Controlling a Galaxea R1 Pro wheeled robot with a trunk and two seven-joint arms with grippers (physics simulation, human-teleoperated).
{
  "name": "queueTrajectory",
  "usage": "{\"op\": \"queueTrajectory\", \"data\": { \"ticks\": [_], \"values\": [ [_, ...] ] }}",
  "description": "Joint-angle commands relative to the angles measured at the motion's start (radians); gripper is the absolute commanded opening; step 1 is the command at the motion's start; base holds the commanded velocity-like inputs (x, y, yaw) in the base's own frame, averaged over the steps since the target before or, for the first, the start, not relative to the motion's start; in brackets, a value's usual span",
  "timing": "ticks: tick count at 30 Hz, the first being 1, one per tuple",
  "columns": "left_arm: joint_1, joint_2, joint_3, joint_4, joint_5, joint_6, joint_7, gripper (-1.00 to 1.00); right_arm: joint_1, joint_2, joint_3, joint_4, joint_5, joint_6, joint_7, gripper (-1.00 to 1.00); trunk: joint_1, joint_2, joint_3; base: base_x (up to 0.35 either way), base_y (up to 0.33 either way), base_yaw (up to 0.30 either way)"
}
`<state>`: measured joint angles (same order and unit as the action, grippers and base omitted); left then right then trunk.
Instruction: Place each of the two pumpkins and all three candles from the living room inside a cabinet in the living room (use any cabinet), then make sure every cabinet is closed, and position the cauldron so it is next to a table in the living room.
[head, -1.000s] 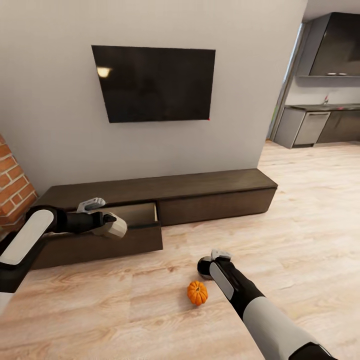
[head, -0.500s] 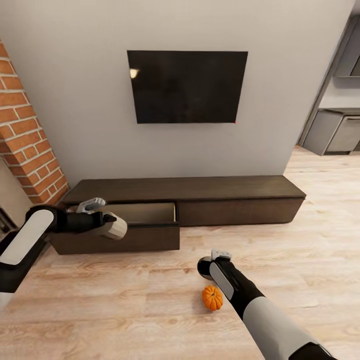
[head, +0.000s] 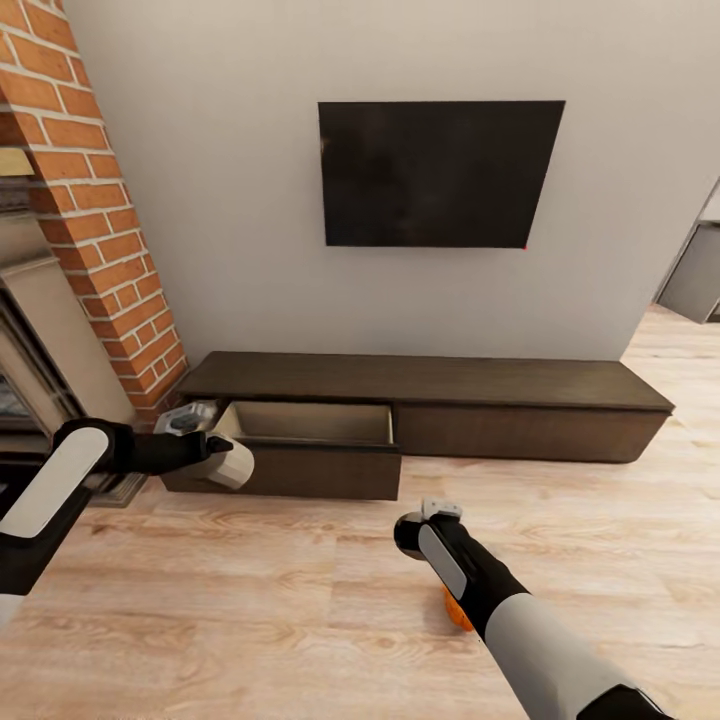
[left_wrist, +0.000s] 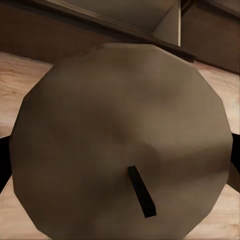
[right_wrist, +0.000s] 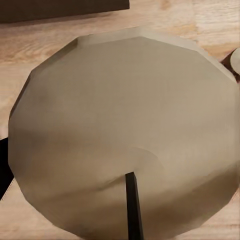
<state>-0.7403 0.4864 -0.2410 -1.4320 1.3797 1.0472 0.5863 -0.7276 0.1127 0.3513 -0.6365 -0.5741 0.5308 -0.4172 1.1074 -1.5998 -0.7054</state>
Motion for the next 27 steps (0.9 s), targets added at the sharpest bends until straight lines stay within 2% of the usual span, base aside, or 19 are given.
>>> {"op": "queueTrajectory", "data": {
  "ticks": [1, 12, 23, 26, 27],
  "values": [
    [-0.001, 0.001, -0.001, -0.001, 0.01, 0.0, 0.009, -1.0, -0.001, 0.0, 0.005, -0.002, -0.009, 0.002, -0.011, -1.0, 0.0, -0.001, -0.001, 0.0, 0.286, 0.016],
    [0.001, 0.001, -0.001, 0.001, 0.01, 0.0, 0.007, -1.0, -0.001, 0.001, 0.005, -0.024, -0.009, 0.002, -0.011, -1.0, 0.0, -0.001, -0.001, 0.015, 0.29, 0.004],
    [0.001, 0.001, -0.001, 0.002, 0.01, 0.0, 0.009, -1.0, -0.001, 0.002, 0.006, -0.034, -0.009, 0.001, -0.011, -1.0, 0.0, -0.001, -0.001, 0.196, 0.262, 0.0],
    [0.001, 0.001, -0.001, 0.003, 0.009, 0.0, 0.009, -1.0, 0.001, 0.001, 0.006, -0.087, -0.009, 0.005, -0.015, -1.0, 0.0, -0.001, -0.001, 0.305, 0.088, 0.0],
    [0.001, 0.001, -0.001, 0.003, 0.009, 0.0, 0.009, -1.0, 0.004, 0.001, 0.006, -0.14, -0.009, 0.011, -0.018, -1.0, 0.0, -0.001, -0.001, 0.321, 0.044, 0.0]
  ]
}}
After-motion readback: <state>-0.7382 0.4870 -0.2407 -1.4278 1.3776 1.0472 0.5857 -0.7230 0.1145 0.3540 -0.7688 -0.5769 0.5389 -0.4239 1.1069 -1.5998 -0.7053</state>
